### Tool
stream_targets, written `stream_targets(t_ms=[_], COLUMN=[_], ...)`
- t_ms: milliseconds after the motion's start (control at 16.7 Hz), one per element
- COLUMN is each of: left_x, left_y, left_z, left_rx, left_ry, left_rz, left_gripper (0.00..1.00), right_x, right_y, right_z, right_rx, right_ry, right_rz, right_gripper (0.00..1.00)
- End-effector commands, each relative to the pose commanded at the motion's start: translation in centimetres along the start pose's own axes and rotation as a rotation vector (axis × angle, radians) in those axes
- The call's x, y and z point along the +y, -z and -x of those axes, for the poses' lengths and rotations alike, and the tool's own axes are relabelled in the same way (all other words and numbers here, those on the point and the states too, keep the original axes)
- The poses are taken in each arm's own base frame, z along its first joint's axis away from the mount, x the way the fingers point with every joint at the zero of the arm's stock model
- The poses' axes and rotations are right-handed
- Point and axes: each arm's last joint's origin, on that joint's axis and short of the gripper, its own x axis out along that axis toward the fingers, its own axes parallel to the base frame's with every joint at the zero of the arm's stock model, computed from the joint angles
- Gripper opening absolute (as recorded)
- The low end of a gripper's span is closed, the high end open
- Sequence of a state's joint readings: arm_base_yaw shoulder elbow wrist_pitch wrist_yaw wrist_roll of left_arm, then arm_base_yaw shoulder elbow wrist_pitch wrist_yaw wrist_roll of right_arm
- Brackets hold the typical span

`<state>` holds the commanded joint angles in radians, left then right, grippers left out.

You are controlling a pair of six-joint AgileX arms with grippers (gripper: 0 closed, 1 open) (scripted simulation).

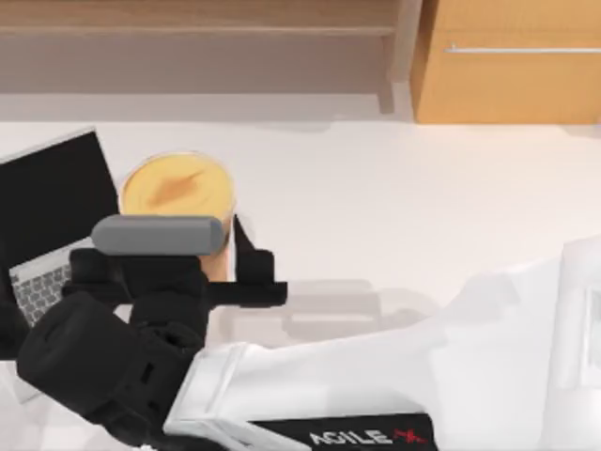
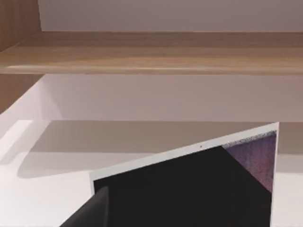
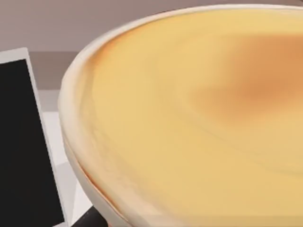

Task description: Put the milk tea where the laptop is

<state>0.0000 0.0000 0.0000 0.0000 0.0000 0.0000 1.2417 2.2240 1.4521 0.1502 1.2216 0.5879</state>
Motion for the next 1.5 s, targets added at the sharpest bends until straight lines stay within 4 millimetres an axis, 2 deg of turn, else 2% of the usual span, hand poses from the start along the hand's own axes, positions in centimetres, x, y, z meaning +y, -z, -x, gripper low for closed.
stream_targets(t_ms=[300,780,1020,1260,1500], left_x=[0.0,0.0,0.0,0.0,0.0], left_y=[0.0,0.0,0.0,0.0,0.0], left_z=[0.0,0.0,0.0,0.0,0.0], left_rx=[0.000,0.000,0.000,0.000,0.000], left_ry=[0.000,0.000,0.000,0.000,0.000], left_rz=[0.000,0.000,0.000,0.000,0.000], left_gripper=[1.00,1.00,1.00,1.00,1.00], right_x=[-0.2,-1.7,-1.8,-1.1,-0.4], right_y=[-0.3,-4.7,-6.0,-5.3,-2.6], right_z=[-0.2,-0.9,-1.3,-1.3,-1.1], right_rx=[-0.002,-0.056,-0.078,-0.074,-0.049], right_ry=[0.006,0.083,0.101,0.078,0.041], right_rz=[-0.010,-0.160,-0.215,-0.207,-0.140], right_gripper=[0.00,0.00,0.00,0.00,0.00])
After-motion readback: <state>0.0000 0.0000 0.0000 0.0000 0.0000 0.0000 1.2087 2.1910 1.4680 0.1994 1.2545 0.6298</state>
